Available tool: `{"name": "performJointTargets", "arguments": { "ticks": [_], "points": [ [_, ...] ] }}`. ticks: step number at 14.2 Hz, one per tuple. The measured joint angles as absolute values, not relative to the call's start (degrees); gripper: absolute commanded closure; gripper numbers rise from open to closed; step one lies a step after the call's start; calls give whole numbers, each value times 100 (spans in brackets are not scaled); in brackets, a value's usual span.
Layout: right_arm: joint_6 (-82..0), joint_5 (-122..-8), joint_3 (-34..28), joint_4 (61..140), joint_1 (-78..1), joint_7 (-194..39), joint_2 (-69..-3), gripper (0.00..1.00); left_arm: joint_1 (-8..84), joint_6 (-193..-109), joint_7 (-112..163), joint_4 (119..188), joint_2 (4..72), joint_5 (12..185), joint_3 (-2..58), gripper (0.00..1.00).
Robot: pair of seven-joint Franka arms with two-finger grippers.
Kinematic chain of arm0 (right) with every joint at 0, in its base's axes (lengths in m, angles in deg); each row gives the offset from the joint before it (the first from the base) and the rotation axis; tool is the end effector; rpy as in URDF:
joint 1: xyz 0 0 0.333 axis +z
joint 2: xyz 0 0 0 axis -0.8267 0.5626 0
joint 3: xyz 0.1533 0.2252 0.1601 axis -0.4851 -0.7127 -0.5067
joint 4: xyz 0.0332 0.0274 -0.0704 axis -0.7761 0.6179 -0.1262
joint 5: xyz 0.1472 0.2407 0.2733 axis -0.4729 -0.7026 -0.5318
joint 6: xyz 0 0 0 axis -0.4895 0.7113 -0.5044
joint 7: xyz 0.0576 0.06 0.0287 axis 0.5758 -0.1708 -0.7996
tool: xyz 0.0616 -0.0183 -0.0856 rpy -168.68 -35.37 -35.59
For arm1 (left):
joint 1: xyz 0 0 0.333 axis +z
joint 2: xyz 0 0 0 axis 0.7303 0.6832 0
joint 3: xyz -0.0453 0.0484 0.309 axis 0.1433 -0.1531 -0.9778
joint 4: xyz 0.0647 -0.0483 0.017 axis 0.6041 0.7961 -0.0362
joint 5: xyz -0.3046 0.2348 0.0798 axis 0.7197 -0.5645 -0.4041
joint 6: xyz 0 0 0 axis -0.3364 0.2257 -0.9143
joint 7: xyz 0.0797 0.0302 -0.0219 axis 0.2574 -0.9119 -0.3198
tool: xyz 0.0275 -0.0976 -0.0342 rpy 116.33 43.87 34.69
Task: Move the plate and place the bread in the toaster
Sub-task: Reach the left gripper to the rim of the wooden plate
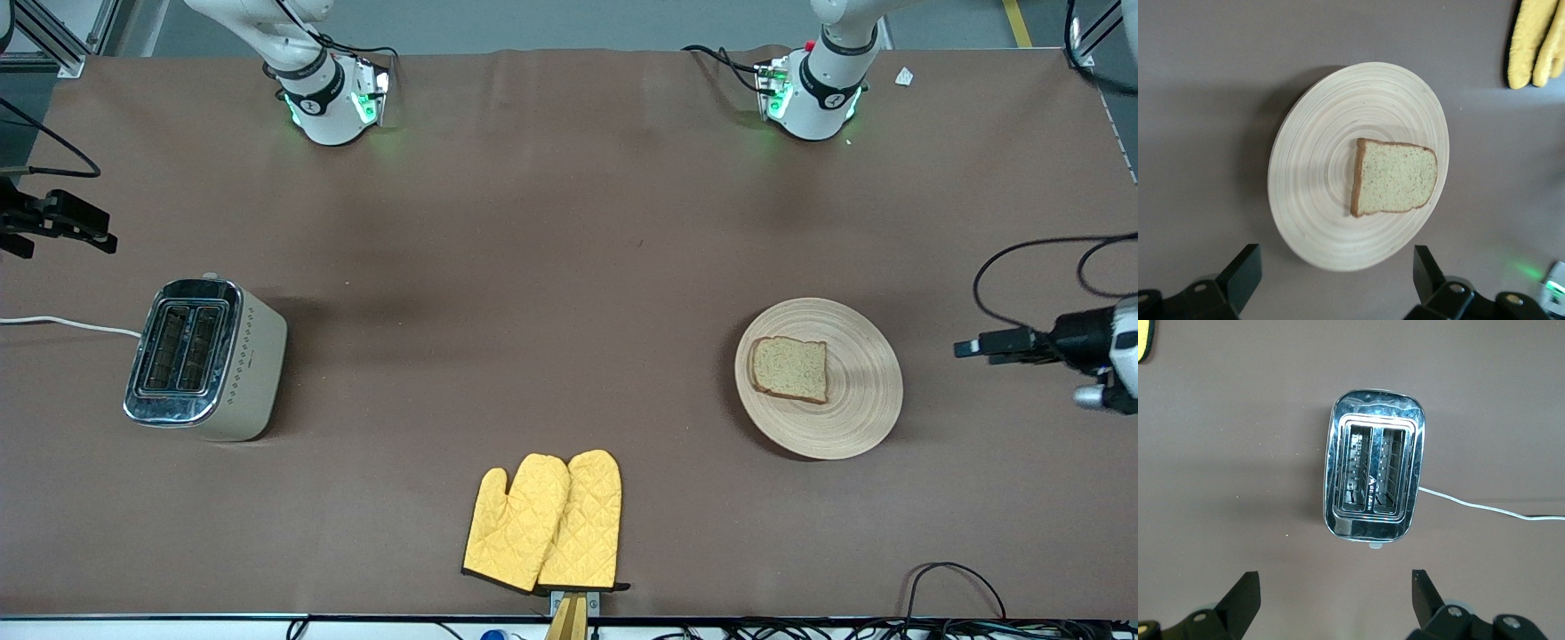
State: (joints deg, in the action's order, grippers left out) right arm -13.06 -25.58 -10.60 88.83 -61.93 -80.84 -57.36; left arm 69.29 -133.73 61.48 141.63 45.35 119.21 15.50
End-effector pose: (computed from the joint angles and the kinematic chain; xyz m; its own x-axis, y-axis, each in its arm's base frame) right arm 0.5599 -0.0441 0.6225 0.9965 0.0725 -0.0421 0.0739 -0.9967 0.0348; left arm 0.6473 0.1584 0.3100 0.9936 -0.0631 -0.0941 0.0058 -0.8013 0.5982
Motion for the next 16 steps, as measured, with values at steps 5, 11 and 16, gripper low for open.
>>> {"name": "performJointTargets", "arguments": {
  "ticks": [5,11,16],
  "points": [
    [-1309,-2558,-1056,8879,-6195,-8084,-5736,0,7029,-13517,7089,13630,6040,12691,1586,0],
    [-1309,-2558,-1055,8879,-6195,-8084,-5736,0,7018,-13529,7506,13537,6244,12939,1600,86],
    [-1310,-2558,-1052,8879,-6200,-8085,-5736,0,7019,-13533,7622,13537,6285,13054,1599,100]
  ]
}}
